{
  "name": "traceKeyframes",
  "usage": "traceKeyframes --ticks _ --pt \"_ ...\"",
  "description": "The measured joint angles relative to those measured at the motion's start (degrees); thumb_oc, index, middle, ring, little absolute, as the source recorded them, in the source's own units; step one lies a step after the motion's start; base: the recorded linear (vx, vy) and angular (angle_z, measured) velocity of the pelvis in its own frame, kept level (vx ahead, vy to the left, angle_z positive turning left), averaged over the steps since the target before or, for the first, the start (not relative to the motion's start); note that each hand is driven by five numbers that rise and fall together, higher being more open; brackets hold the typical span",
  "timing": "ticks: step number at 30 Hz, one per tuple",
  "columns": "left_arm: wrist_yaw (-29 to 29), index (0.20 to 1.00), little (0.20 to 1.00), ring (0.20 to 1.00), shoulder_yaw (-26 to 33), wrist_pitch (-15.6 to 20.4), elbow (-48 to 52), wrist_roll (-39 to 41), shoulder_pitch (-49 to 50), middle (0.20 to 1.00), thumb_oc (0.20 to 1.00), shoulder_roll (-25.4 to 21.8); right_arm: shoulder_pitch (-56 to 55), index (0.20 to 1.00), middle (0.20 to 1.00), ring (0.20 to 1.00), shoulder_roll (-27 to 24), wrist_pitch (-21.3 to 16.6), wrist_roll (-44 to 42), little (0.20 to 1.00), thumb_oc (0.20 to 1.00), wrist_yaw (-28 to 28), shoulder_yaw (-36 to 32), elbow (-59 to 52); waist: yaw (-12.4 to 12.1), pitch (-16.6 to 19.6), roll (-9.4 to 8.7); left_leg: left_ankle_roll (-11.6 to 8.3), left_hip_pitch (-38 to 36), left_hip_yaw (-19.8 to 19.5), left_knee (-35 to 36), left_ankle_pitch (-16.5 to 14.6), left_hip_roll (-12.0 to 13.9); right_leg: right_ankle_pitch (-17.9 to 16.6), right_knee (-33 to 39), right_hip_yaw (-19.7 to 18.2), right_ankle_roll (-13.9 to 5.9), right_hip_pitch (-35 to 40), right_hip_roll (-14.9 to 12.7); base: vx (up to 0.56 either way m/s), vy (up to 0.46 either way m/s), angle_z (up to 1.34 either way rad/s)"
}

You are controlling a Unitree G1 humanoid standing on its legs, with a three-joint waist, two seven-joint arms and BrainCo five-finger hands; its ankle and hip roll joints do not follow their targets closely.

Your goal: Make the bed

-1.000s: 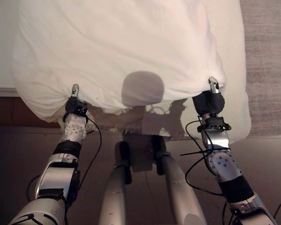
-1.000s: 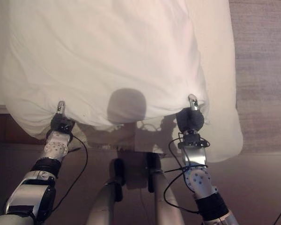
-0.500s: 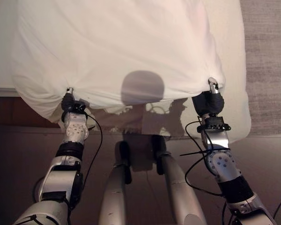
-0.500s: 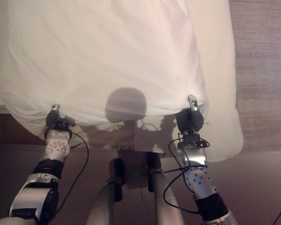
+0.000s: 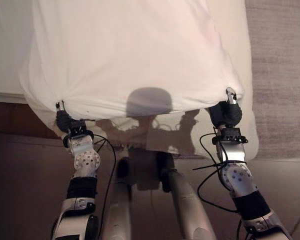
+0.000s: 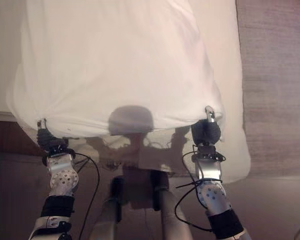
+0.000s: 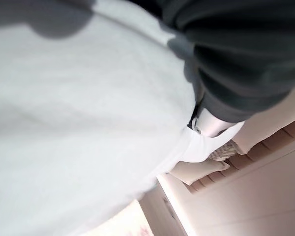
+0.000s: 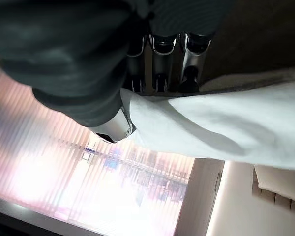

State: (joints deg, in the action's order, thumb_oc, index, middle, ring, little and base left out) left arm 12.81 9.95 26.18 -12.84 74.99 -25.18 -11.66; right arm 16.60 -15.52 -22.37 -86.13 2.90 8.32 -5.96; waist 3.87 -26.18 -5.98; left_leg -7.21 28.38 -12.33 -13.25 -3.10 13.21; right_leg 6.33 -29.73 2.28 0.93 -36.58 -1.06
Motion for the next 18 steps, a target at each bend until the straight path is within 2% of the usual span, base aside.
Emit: traceKeyframes --ticks 2,3,4,5,6,7,8,9,10,11,12,13,15,16,17,18 --pt "-0.1 0.200 0.200 0.200 -1.0 0.0 0.8 0.0 0.9 0.200 0.200 1.4 -0.6 0.200 0.200 0.200 0.1 -0.1 0.0 0.200 0.200 0.1 -1.0 0.7 -0.2 -0.2 0.48 -0.12 -1.9 0.9 1.9 0.7 2.2 1.1 -1.5 -0.7 -0.47 -0.1 -1.0 -0.09 0.593 -0.06" --pt "-0.1 0.200 0.200 0.200 -1.3 0.1 0.8 0.0 1.2 0.200 0.200 1.7 -0.6 0.200 0.200 0.200 -0.2 -0.1 0.0 0.200 0.200 0.1 -1.0 0.7 0.0 0.0 0.95 0.53 -1.9 1.6 1.4 1.1 2.0 1.4 -2.2 -1.1 -1.06 -0.4 -0.9 -0.09 0.634 -0.17" --pt "-0.1 0.200 0.200 0.200 -2.3 0.3 1.1 0.1 0.8 0.200 0.200 2.0 -0.7 0.200 0.200 0.200 -0.5 -0.8 0.0 0.200 0.200 0.1 -1.1 0.5 0.0 0.1 1.86 -0.14 -1.6 1.9 0.0 1.2 0.4 1.1 -2.4 -1.4 -2.57 -1.2 -2.2 -0.06 0.439 0.11" --pt "-0.3 0.200 0.200 0.200 -4.3 0.2 1.4 0.1 -0.2 0.200 0.200 1.7 -1.6 0.200 0.200 0.200 -0.4 -1.5 0.0 0.200 0.200 0.1 -2.9 -0.5 0.1 0.1 2.08 -1.22 1.0 1.5 -2.0 1.5 -2.2 0.2 -1.1 -2.0 -4.67 -1.9 -4.8 0.03 0.638 0.26" --pt "-0.5 0.200 0.200 0.200 -4.9 0.1 2.1 0.1 -0.5 0.200 0.200 1.7 -1.9 0.200 0.200 0.200 -0.4 -1.8 0.0 0.200 0.200 0.1 -3.6 -0.4 0.2 0.0 2.12 -2.98 1.7 1.9 -2.5 2.4 -3.3 -0.3 -0.4 -2.6 -5.76 -2.0 -5.6 0.04 0.441 0.42" --pt "-0.8 0.200 0.200 0.200 -5.5 0.2 3.1 0.1 -0.4 0.200 0.200 1.3 -2.9 0.200 0.200 0.200 0.0 -2.2 0.1 0.200 0.200 0.0 -3.6 -0.3 0.3 0.0 1.96 -5.27 2.8 3.7 -3.8 3.1 -6.5 -1.6 2.0 -4.3 -7.52 -1.1 -8.6 0.15 0.975 0.50" --pt "-1.0 0.200 0.200 0.200 -6.6 -0.1 1.8 0.2 -1.0 0.200 0.200 1.9 -3.4 0.200 0.200 0.200 -0.5 -2.2 0.2 0.200 0.200 0.0 -4.7 -0.4 0.5 -0.4 3.15 -3.17 4.2 4.8 -5.8 4.4 -7.5 -2.0 3.3 -2.6 -8.97 0.3 -11.1 0.10 0.569 0.94" --pt "-1.5 0.200 0.200 0.200 -9.0 -0.8 2.0 0.1 0.3 0.200 0.200 1.4 -5.8 0.200 0.200 0.200 -0.5 -2.7 0.0 0.200 0.200 0.5 -4.7 -0.6 2.4 -0.6 4.80 0.17 4.6 7.4 -8.6 2.9 -10.4 -3.6 7.7 -4.1 -10.09 4.6 -13.6 0.21 0.946 0.93" --pt "-2.3 0.200 0.200 0.200 -9.8 -1.5 0.8 0.0 1.1 0.200 0.200 1.2 -6.6 0.200 0.200 0.200 0.4 -2.0 0.0 0.200 0.200 0.3 -5.4 -0.5 1.7 -0.7 5.31 1.26 4.4 8.2 -9.5 2.7 -10.9 -3.0 7.8 -4.0 -9.96 5.8 -15.4 0.12 0.590 0.74" --pt "-2.7 0.200 0.200 0.200 -11.0 -2.3 0.4 0.0 3.2 0.200 0.200 -0.1 -8.7 0.200 0.200 0.200 1.9 -2.2 -0.1 0.200 0.200 0.1 -5.4 -0.8 2.3 0.2 6.04 3.58 4.6 10.1 -12.6 -0.4 -13.4 -4.1 9.5 -5.7 -7.15 7.1 -15.9 0.13 0.719 0.06" --pt "-3.5 0.200 0.200 0.200 -10.9 -2.9 0.5 -0.2 5.1 0.200 0.200 -1.1 -9.7 0.200 0.200 0.200 4.2 -1.8 -0.1 0.200 0.200 -0.3 -5.2 -0.5 1.9 0.5 6.30 5.22 4.8 10.7 -15.4 -2.9 -15.1 -5.1 11.2 -6.4 -5.98 8.1 -17.0 0.02 0.439 -0.31" --pt "-3.4 0.200 0.200 0.200 -10.7 -3.1 0.8 -0.3 6.1 0.200 0.200 -1.0 -10.2 0.200 0.200 0.200 4.9 -1.8 -0.1 0.200 0.200 -0.2 -4.7 -0.5 1.2 0.6 6.43 6.29 5.0 11.3 -16.1 -4.2 -14.8 -6.1 11.5 -6.1 -5.76 7.7 -17.1 0.00 0.353 -0.75" --pt "-3.3 0.200 0.200 0.200 -8.3 -3.6 1.3 -0.7 6.7 0.200 0.200 -0.8 -11.0 0.200 0.200 0.200 5.0 -1.1 -0.1 0.200 0.200 -0.1 -3.3 -0.6 1.1 0.9 6.88 7.79 5.8 12.2 -15.2 -3.5 -15.2 -4.5 10.4 -6.0 -9.63 6.0 -12.7 -0.03 0.298 -0.55" --pt "-3.2 0.200 0.200 0.200 -7.8 -3.8 1.9 -1.5 6.7 0.200 0.200 -0.7 -11.0 0.200 0.200 0.200 4.8 -1.1 -0.1 0.200 0.200 0.0 -3.3 -0.5 1.3 0.9 6.80 8.55 5.7 11.9 -13.1 -1.9 -15.5 -0.8 4.6 -5.0 -10.01 3.9 -7.7 -0.04 0.249 -0.14" --pt "-3.2 0.200 0.200 0.200 -7.1 -4.4 2.9 -1.9 6.7 0.200 0.200 -0.5 -10.5 0.200 0.200 0.200 4.5 -1.1 -0.1 0.200 0.200 0.0 -3.3 -0.3 1.5 1.0 6.72 8.73 5.1 12.2 -10.4 0.0 -15.6 2.0 1.1 -4.6 -8.14 1.9 -3.8 -0.04 0.196 -0.14" --pt "-3.1 0.200 0.200 0.200 -7.2 -4.6 3.3 -2.2 6.7 0.200 0.200 -0.2 -10.1 0.200 0.200 0.200 3.7 -1.1 -0.1 0.200 0.200 0.1 -3.3 -0.2 1.8 1.0 6.69 9.00 3.9 12.5 -7.7 1.3 -16.2 3.0 1.1 -4.2 -6.49 1.7 -0.1 -0.02 0.117 -0.16"
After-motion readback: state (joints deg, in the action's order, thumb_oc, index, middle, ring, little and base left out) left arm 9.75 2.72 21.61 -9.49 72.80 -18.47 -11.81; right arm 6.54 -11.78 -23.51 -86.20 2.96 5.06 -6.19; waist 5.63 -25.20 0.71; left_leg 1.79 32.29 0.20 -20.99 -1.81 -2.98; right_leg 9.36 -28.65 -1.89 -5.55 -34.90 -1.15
